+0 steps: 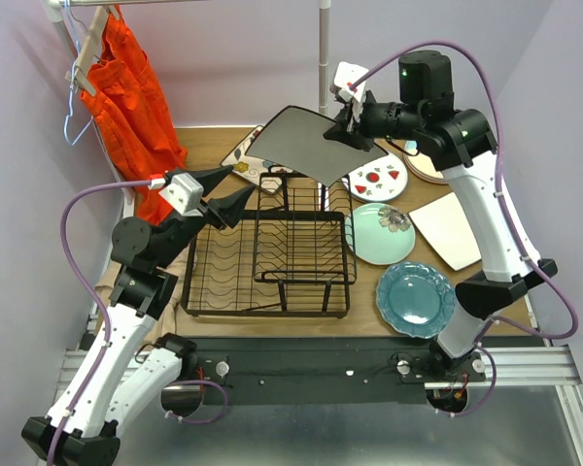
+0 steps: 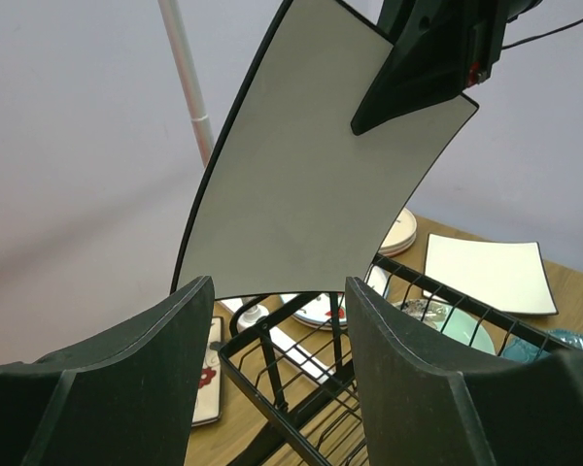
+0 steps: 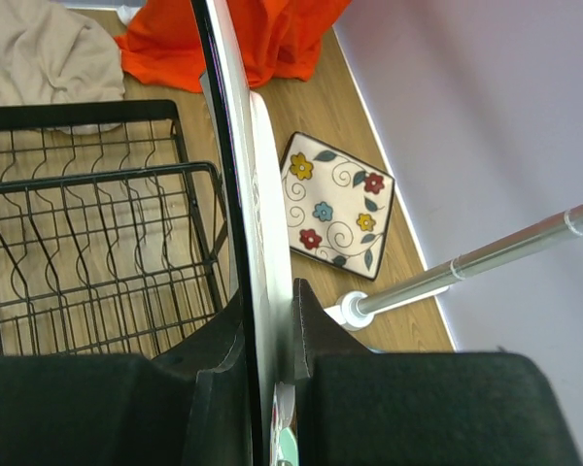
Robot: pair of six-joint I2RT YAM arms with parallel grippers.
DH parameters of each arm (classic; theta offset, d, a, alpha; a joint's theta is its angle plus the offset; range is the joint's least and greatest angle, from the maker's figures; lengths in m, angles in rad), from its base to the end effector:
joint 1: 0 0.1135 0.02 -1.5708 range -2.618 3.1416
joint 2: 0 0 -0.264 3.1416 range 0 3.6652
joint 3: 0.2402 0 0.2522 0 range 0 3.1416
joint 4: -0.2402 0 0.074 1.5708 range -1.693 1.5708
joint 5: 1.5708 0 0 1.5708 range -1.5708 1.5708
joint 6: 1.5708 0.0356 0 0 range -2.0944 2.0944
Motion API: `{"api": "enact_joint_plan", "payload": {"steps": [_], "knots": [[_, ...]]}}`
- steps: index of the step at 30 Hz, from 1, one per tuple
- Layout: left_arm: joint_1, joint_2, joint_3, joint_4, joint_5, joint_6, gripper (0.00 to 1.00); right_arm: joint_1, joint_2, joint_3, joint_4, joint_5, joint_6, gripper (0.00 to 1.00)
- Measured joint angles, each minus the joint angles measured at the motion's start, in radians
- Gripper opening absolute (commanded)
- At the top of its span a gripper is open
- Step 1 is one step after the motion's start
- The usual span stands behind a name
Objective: Unload the plates from the dish rack
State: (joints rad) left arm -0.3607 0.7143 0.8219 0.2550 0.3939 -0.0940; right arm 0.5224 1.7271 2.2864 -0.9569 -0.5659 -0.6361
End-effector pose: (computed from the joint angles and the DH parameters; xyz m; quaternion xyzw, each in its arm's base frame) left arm 0.1426 -0.0684 0.4103 0.2337 0.5307 -0.2902 0.7613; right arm 0.2789 0.1826 0.5148 -0.5671 0.5847 0.2019 0.5439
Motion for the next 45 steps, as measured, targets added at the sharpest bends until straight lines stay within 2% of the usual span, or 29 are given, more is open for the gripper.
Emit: {"api": "enact_joint_plan", "payload": {"steps": [20, 30, 40, 45], "knots": [[0.006, 0.005, -0.005, 0.01, -0.001, -0.005, 0.65, 0.0, -0.033, 0.002, 0.025, 0.049, 0.119, 0.01], [0.008, 0.009, -0.006, 0.011, -0.014, -0.004, 0.65, 0.0, -0.069, 0.002, 0.088, 0.081, 0.211, 0.01], [0.013, 0.016, -0.007, 0.013, -0.016, -0.004, 0.65, 0.0, -0.1, -0.042, 0.167, 0.215, 0.353, 0.01], [0.014, 0.016, -0.007, 0.013, -0.016, -0.005, 0.65, -0.012, -0.151, -0.085, 0.175, 0.344, 0.459, 0.01]]}}
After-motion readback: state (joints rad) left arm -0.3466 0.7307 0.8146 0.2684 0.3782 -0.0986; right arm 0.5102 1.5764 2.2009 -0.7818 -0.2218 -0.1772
